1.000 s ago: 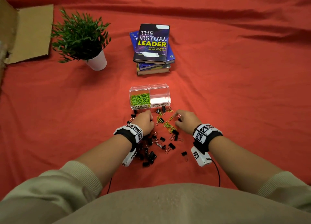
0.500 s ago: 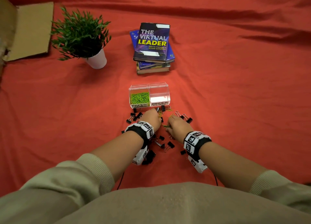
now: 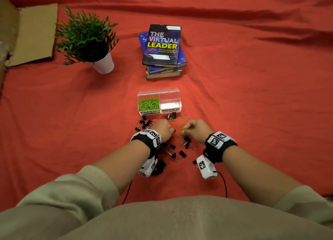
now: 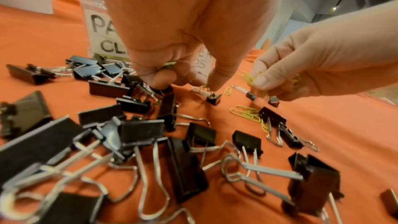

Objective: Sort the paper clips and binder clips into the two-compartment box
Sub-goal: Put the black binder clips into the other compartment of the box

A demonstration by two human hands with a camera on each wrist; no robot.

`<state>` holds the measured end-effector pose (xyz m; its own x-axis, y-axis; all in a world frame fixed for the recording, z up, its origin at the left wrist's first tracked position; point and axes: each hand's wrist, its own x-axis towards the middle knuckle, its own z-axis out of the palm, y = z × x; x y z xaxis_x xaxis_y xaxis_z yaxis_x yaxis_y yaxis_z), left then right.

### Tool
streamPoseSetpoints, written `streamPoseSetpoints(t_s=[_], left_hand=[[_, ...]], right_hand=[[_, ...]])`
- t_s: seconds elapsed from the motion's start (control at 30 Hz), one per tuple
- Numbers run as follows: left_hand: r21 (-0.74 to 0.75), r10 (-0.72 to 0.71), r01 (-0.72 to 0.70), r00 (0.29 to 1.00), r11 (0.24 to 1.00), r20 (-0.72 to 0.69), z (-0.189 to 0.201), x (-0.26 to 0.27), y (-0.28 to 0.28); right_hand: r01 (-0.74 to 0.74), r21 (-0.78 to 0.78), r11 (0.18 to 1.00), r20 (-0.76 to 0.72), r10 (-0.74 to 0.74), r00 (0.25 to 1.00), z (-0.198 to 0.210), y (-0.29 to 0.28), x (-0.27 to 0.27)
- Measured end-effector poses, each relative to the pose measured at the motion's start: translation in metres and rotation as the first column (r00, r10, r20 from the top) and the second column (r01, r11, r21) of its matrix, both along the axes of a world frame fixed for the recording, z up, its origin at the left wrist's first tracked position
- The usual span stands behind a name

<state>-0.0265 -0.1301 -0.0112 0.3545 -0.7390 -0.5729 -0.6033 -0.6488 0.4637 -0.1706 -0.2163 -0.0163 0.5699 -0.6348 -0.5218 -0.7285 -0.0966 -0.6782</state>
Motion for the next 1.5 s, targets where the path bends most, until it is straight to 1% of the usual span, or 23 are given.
streamPoseSetpoints(t_s=[0.07, 0.17, 0.2, 0.27, 0.33, 0.4, 0.53, 0.6, 0.7, 0.8, 0.83, 0.87, 0.93, 0.97, 1.03, 1.07, 1.13, 1.2, 1.27, 1.4, 1.5], left_hand=[[-0.073, 0.029, -0.031, 0.999, 0.997, -0.035, 0.005, 0.002, 0.004], [-0.149, 0.132, -0.143, 0.988, 0.978, -0.083, 0.009, 0.009, 0.01], [-0.165, 0.162, -0.179, 0.981, 0.97, -0.11, 0.009, 0.012, 0.011], [-0.182, 0.194, -0.229, 0.962, 0.956, -0.192, 0.009, 0.016, 0.012], [-0.183, 0.223, -0.282, 0.931, 0.942, -0.289, 0.011, 0.017, 0.012], [-0.177, 0.264, -0.347, 0.89, 0.921, -0.371, 0.015, 0.016, 0.012], [-0.109, 0.334, -0.437, 0.805, 0.893, -0.49, 0.017, 0.01, 0.009], [-0.064, 0.336, -0.425, 0.791, 0.903, -0.512, 0.018, 0.006, 0.006], [-0.02, 0.32, -0.39, 0.783, 0.921, -0.533, 0.021, -0.001, 0.004], [0.014, 0.367, -0.432, 0.748, 0.902, -0.553, 0.02, -0.007, 0.0], [0.015, 0.37, -0.429, 0.761, 0.903, -0.533, 0.018, -0.008, -0.001], [-0.005, 0.343, -0.395, 0.804, 0.919, -0.486, 0.015, -0.009, -0.002], [-0.078, 0.207, -0.244, 0.924, 0.967, -0.322, 0.007, -0.012, -0.003], [-0.106, 0.13, -0.159, 0.962, 0.981, -0.241, 0.004, -0.014, -0.002], [-0.127, -0.027, 0.012, 0.993, 0.992, -0.113, 0.0, -0.017, 0.0], [-0.118, -0.109, 0.103, 0.993, 0.988, -0.04, -0.001, -0.018, 0.002], [-0.081, -0.242, 0.25, 0.966, 0.965, 0.094, -0.002, -0.019, 0.004], [-0.053, -0.322, 0.337, 0.929, 0.94, 0.183, -0.005, -0.02, 0.005], [-0.035, -0.364, 0.38, 0.905, 0.924, 0.222, -0.007, -0.021, 0.006], [-0.037, -0.389, 0.411, 0.885, 0.911, 0.255, -0.007, -0.023, 0.005], [0.001, -0.406, 0.422, 0.871, 0.906, 0.275, -0.006, -0.026, 0.004]], right_hand=[[0.104, 0.149, 0.983, 0.072, -0.116, 0.991, 0.006, -0.01, -0.008], [0.185, 0.336, 0.923, 0.108, -0.233, 0.966, 0.01, -0.018, -0.015], [0.227, 0.423, 0.877, 0.119, -0.302, 0.946, 0.01, -0.017, -0.015], [0.296, 0.586, 0.754, 0.105, -0.433, 0.895, 0.01, -0.015, -0.017], [0.298, 0.705, 0.643, 0.095, -0.502, 0.86, 0.011, -0.012, -0.019], [0.266, 0.766, 0.584, 0.121, -0.539, 0.834, 0.012, -0.009, -0.02], [0.195, 0.808, 0.556, 0.167, -0.533, 0.829, 0.009, -0.006, -0.019], [0.184, 0.802, 0.568, 0.171, -0.514, 0.841, 0.008, -0.006, -0.018], [0.19, 0.754, 0.629, 0.171, -0.468, 0.867, 0.009, -0.007, -0.018], [0.208, 0.674, 0.709, 0.152, -0.407, 0.901, 0.01, -0.009, -0.017], [0.23, 0.634, 0.738, 0.141, -0.403, 0.905, 0.01, -0.009, -0.017], [0.262, 0.589, 0.765, 0.131, -0.41, 0.903, 0.009, -0.009, -0.016], [0.324, 0.504, 0.8, 0.116, -0.435, 0.893, 0.008, -0.01, -0.016], [0.344, 0.474, 0.811, 0.11, -0.441, 0.891, 0.008, -0.01, -0.016], [0.359, 0.427, 0.83, 0.089, -0.434, 0.897, 0.008, -0.011, -0.016], [0.358, 0.41, 0.839, 0.08, -0.424, 0.902, 0.007, -0.011, -0.017], [0.343, 0.391, 0.854, 0.085, -0.404, 0.911, 0.008, -0.012, -0.017], [0.315, 0.387, 0.867, 0.093, -0.377, 0.922, 0.011, -0.013, -0.016], [0.281, 0.401, 0.872, 0.092, -0.344, 0.934, 0.014, -0.014, -0.015], [0.177, 0.467, 0.866, 0.134, -0.267, 0.954, 0.015, -0.012, -0.016], [0.185, 0.518, 0.835, 0.143, -0.297, 0.944, 0.013, -0.009, -0.015]])
